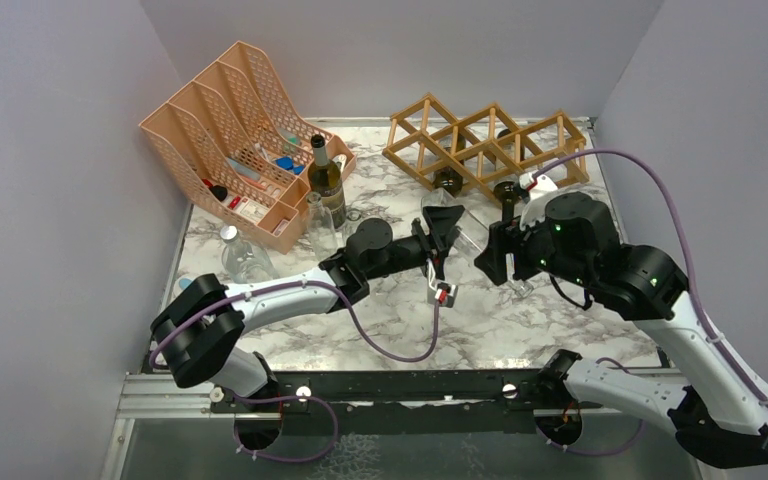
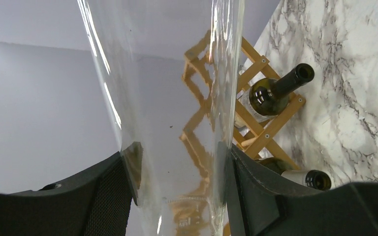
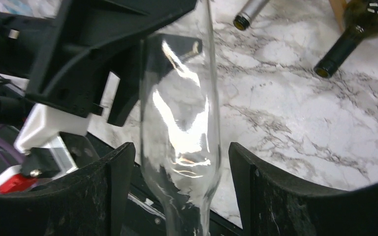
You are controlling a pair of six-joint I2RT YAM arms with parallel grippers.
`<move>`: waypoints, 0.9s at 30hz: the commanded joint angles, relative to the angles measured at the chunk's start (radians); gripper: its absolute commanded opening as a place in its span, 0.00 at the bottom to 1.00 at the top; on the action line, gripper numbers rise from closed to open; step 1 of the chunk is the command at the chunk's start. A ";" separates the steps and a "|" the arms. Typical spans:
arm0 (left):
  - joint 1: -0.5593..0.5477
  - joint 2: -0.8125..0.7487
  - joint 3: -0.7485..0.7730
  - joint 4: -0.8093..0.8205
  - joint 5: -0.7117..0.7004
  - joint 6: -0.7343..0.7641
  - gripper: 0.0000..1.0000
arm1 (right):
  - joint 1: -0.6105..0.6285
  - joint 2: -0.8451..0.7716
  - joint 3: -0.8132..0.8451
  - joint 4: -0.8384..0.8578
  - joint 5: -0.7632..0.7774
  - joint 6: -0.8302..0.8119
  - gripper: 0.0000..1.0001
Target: Put the wine bottle on the wine rack
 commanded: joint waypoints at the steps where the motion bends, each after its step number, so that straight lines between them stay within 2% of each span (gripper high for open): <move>1: -0.004 -0.003 0.049 0.037 0.024 0.090 0.00 | 0.006 0.010 -0.039 -0.065 0.103 0.019 0.72; 10: -0.004 0.009 0.067 0.015 0.024 0.078 0.00 | 0.006 -0.009 -0.117 -0.003 0.018 0.030 0.68; 19: -0.004 -0.003 0.065 0.007 0.035 0.063 0.00 | 0.006 0.000 -0.169 0.057 0.011 0.042 0.73; 23: -0.004 -0.006 0.073 -0.009 0.045 0.055 0.00 | 0.006 -0.009 -0.151 0.066 0.034 0.034 0.63; 27: -0.004 -0.008 0.076 -0.022 0.046 0.044 0.00 | 0.006 -0.037 -0.138 0.087 0.066 0.035 0.42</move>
